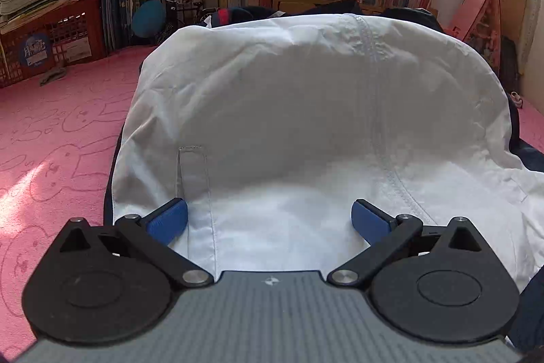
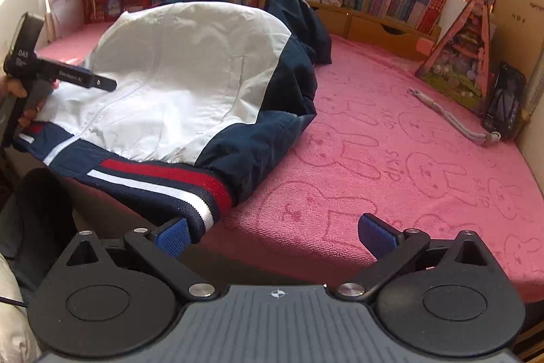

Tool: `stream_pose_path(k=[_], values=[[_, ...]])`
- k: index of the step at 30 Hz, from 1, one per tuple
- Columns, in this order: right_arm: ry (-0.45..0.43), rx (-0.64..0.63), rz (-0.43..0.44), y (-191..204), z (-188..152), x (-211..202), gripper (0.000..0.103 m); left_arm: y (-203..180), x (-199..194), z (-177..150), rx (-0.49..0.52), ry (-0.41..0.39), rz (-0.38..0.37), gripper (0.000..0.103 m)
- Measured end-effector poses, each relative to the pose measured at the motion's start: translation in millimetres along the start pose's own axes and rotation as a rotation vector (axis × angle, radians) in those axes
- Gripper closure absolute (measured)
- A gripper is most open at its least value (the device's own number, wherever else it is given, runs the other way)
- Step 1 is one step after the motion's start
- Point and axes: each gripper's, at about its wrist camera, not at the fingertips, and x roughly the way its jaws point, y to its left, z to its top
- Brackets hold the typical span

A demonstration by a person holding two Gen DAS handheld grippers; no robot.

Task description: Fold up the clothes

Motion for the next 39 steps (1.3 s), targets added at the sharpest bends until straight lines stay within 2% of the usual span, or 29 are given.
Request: stream_pose_path(k=[2,4,7,9,15,16,18,20,21,22,23,24,25,28,30,33,35,37,39], values=[[-0.052,0.093,0.048,-14,7,-10,0.000,-5,-2,-4,0.030,-0.018,0.024,0.000],[-0.165,0.121,0.072,-18,30,-13,0.000,-6,0,-4,0.024,-0.022,0.025,0.000],[-0.353,0.137,0.190,-24,76,-8,0.000,-5,1,-3,0.013,-0.021,0.019,0.000],[-0.442,0.182,0.323,-36,108,2,0.000,-7,0,-5,0.015,-0.028,0.027,0.000],[-0.395,0.146,-0.002,-18,220,101,0.000,-8,1,-5,0.006,-0.032,0.026,0.000],[-0.360,0.121,-0.036,-9,233,129,0.000,-7,0,-5,0.006,-0.033,0.025,0.000],[-0.284,0.084,-0.051,7,252,173,0.000,-7,0,-6,0.003,-0.036,0.025,0.000],[-0.174,0.024,-0.109,30,262,225,0.000,-6,-1,-7,0.002,-0.038,0.025,0.000],[-0.112,0.004,-0.186,32,263,247,0.001,-6,-1,-7,0.002,-0.038,0.026,0.000],[-0.049,-0.016,-0.266,33,263,268,0.011,-6,-1,-7,0.001,-0.039,0.026,0.000],[-0.007,0.009,-0.318,24,262,279,0.026,-5,-1,-7,0.001,-0.040,0.026,0.000],[0.033,0.037,-0.367,15,261,290,0.071,-5,-1,-7,0.000,-0.040,0.025,0.000],[0.040,0.123,-0.365,-3,260,284,0.083,-4,-2,-8,-0.001,-0.041,0.024,0.000],[-0.060,0.312,-0.340,-54,252,232,0.085,-4,-1,-8,-0.002,-0.041,0.021,0.000],[-0.156,0.341,-0.388,-78,241,186,0.085,-4,-1,-8,-0.003,-0.042,0.020,0.000],[-0.319,0.407,-0.506,-117,214,115,0.085,-5,-1,-9,0.001,-0.044,0.018,0.000],[-0.397,0.452,-0.541,-139,196,77,0.084,-8,-1,-10,0.035,-0.049,-0.017,0.000],[-0.404,0.471,-0.585,-152,180,59,0.079,-15,-2,-11,0.091,-0.056,-0.045,0.000],[-0.303,0.494,-0.639,-167,159,62,0.072,-17,-3,-10,0.102,-0.061,-0.034,0.000]])
